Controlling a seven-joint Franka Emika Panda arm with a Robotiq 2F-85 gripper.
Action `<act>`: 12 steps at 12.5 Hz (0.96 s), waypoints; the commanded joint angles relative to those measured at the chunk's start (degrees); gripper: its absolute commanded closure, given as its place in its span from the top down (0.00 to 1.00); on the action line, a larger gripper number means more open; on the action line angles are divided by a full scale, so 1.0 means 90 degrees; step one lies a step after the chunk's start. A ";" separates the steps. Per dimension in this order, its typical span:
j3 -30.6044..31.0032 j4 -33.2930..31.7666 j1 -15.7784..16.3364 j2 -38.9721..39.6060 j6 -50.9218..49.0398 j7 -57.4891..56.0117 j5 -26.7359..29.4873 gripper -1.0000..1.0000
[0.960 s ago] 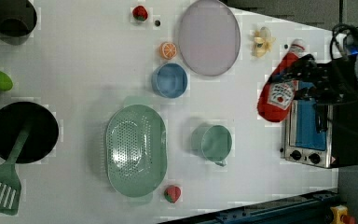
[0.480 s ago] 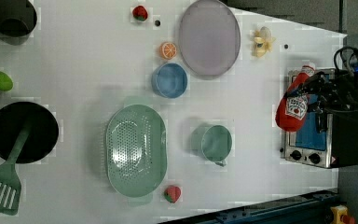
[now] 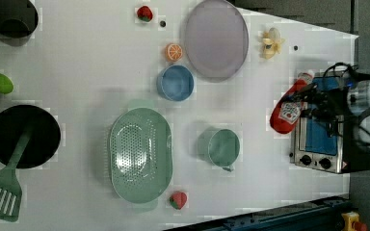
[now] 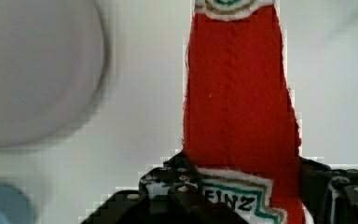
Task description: Pick ketchup from strainer and place it on the table
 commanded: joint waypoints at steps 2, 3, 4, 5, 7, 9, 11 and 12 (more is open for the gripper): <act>0.0067 -0.0582 0.0154 0.0452 0.0936 -0.0391 -0.0041 0.60; 0.0032 -0.0632 0.0148 0.0592 0.1083 -0.0391 -0.0173 0.60; 0.0006 -0.0645 0.0147 0.0713 0.1212 -0.0391 -0.0369 0.64; -0.0016 -0.0647 0.0146 0.0806 0.1293 -0.0391 -0.0575 0.74; -0.0014 -0.0629 0.0143 0.0818 0.1339 -0.0392 -0.0747 0.96; 0.0050 -0.0573 0.0151 0.0593 0.1321 -0.0366 -0.0710 1.00; 0.0167 -0.0340 0.0152 0.0220 0.1282 -0.0194 -0.0555 1.00; 0.0215 -0.0198 0.0153 0.0020 0.1139 -0.0066 -0.0418 1.00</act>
